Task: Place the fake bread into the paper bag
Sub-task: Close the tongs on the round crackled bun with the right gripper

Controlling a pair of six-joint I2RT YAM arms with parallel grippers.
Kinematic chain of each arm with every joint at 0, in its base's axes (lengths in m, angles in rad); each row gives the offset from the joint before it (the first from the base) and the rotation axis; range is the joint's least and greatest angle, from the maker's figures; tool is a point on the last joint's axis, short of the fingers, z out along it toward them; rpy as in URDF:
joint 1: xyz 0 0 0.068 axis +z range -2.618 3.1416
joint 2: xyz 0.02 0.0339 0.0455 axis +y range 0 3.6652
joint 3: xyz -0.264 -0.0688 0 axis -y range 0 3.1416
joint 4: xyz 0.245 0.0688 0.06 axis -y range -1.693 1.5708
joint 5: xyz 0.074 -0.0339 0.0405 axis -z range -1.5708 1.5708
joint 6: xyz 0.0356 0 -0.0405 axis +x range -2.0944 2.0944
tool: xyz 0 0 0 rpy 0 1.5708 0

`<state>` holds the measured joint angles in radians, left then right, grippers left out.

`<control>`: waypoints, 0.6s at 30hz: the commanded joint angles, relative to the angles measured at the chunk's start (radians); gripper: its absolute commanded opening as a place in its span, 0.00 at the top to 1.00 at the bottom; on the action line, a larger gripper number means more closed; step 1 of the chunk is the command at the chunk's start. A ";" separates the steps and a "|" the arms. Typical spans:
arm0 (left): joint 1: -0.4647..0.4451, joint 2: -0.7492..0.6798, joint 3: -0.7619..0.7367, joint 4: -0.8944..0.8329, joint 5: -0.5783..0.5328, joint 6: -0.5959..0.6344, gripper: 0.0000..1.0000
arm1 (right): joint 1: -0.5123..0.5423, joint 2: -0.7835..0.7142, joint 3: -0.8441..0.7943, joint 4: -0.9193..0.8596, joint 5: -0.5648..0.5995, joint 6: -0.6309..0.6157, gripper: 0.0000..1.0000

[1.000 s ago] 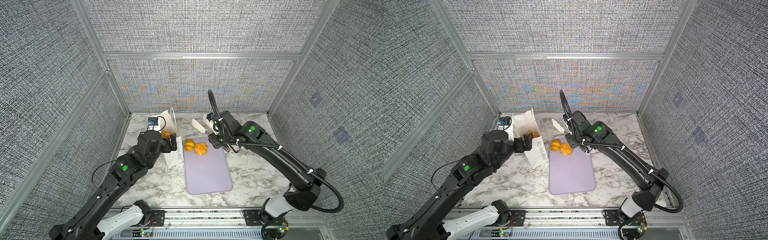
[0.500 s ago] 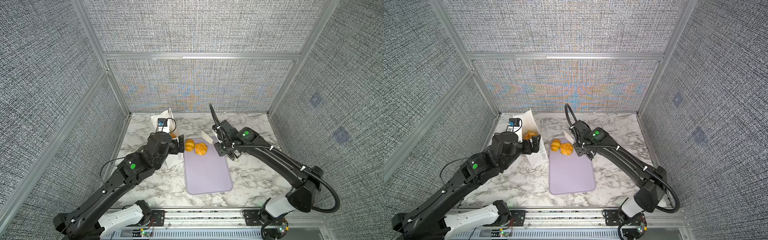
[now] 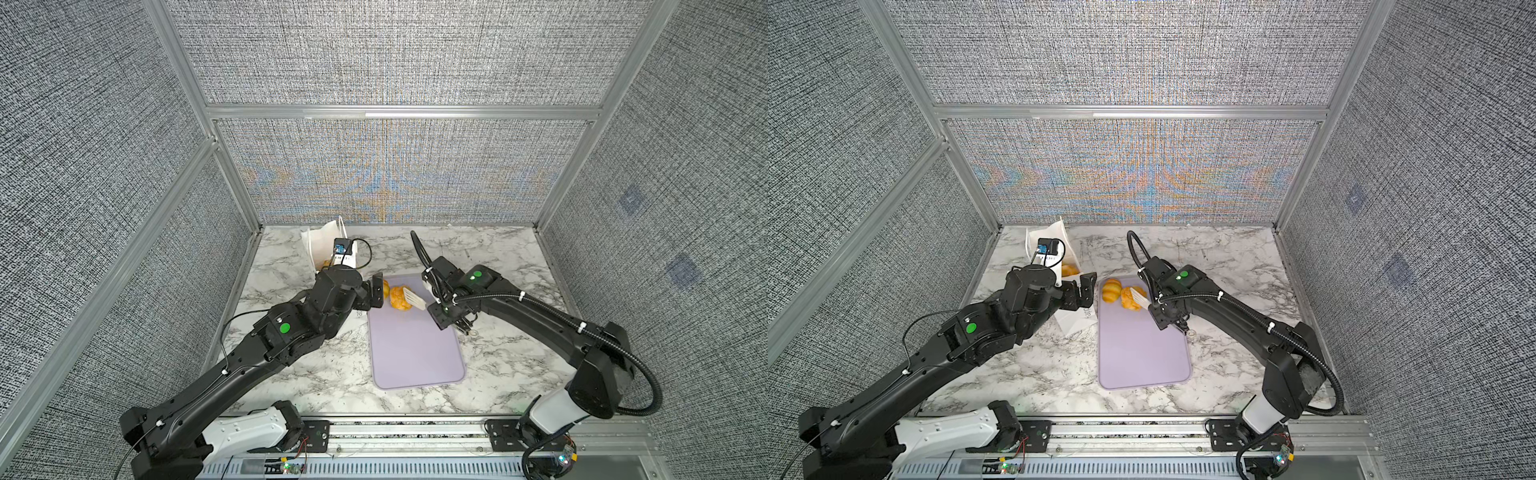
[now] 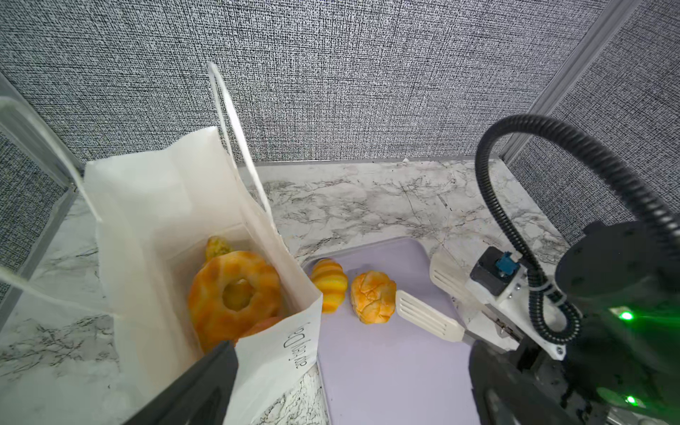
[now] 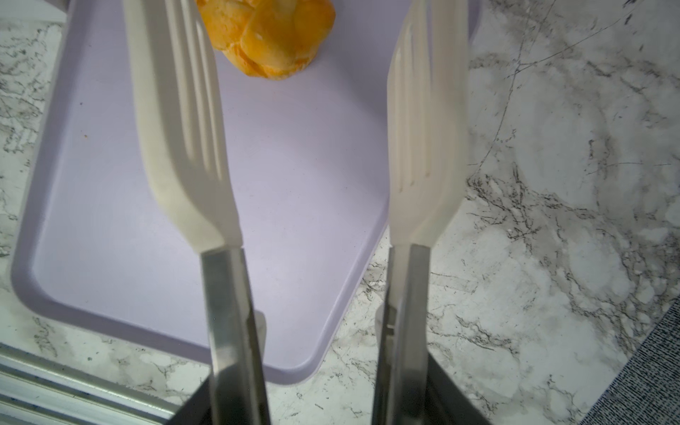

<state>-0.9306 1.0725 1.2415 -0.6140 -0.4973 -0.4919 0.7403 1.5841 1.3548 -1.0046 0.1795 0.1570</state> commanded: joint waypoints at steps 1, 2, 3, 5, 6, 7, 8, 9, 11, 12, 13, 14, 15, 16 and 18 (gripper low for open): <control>-0.009 0.010 -0.011 0.044 0.012 -0.022 0.01 | 0.001 0.008 -0.019 0.019 -0.010 -0.009 0.41; -0.013 0.015 -0.016 0.050 0.017 -0.025 0.01 | 0.001 0.011 -0.026 0.023 -0.012 -0.012 0.41; -0.017 0.019 -0.019 0.054 0.020 -0.029 0.01 | 0.001 0.016 -0.032 0.024 -0.014 -0.015 0.40; -0.023 0.031 -0.020 0.060 0.023 -0.034 0.01 | 0.001 0.026 -0.039 0.026 -0.011 -0.018 0.39; -0.028 0.039 -0.019 0.061 0.025 -0.034 0.01 | 0.001 0.030 -0.042 0.028 -0.009 -0.020 0.39; -0.031 0.046 -0.018 0.062 0.025 -0.036 0.01 | 0.001 0.035 -0.044 0.031 -0.008 -0.023 0.39; -0.034 0.052 -0.017 0.062 0.027 -0.036 0.01 | 0.001 0.037 -0.048 0.035 -0.005 -0.026 0.39; -0.037 0.060 -0.019 0.061 0.026 -0.035 0.01 | 0.001 0.040 -0.049 0.040 -0.004 -0.028 0.39; -0.041 0.076 -0.021 0.052 0.023 -0.034 0.01 | 0.001 0.049 -0.051 0.049 -0.007 -0.031 0.38; -0.042 0.082 -0.022 0.046 0.024 -0.036 0.01 | 0.001 0.052 -0.051 0.053 -0.010 -0.034 0.38; -0.042 0.090 -0.024 0.044 0.027 -0.036 0.01 | 0.001 0.057 -0.051 0.057 -0.013 -0.035 0.38; -0.042 0.095 -0.025 0.042 0.032 -0.038 0.01 | 0.001 0.062 -0.051 0.060 -0.012 -0.037 0.38; -0.042 0.098 -0.026 0.040 0.033 -0.040 0.01 | 0.001 0.069 -0.052 0.065 -0.012 -0.039 0.37; -0.042 0.099 -0.028 0.042 0.036 -0.042 0.01 | 0.001 0.074 -0.051 0.069 -0.012 -0.041 0.38; -0.043 0.101 -0.032 0.040 0.038 -0.046 0.01 | 0.001 0.081 -0.051 0.079 -0.004 -0.042 0.37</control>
<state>-0.9726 1.1706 1.2114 -0.5770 -0.4667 -0.5262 0.7406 1.6588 1.3022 -0.9501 0.1711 0.1234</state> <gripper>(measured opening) 0.993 0.630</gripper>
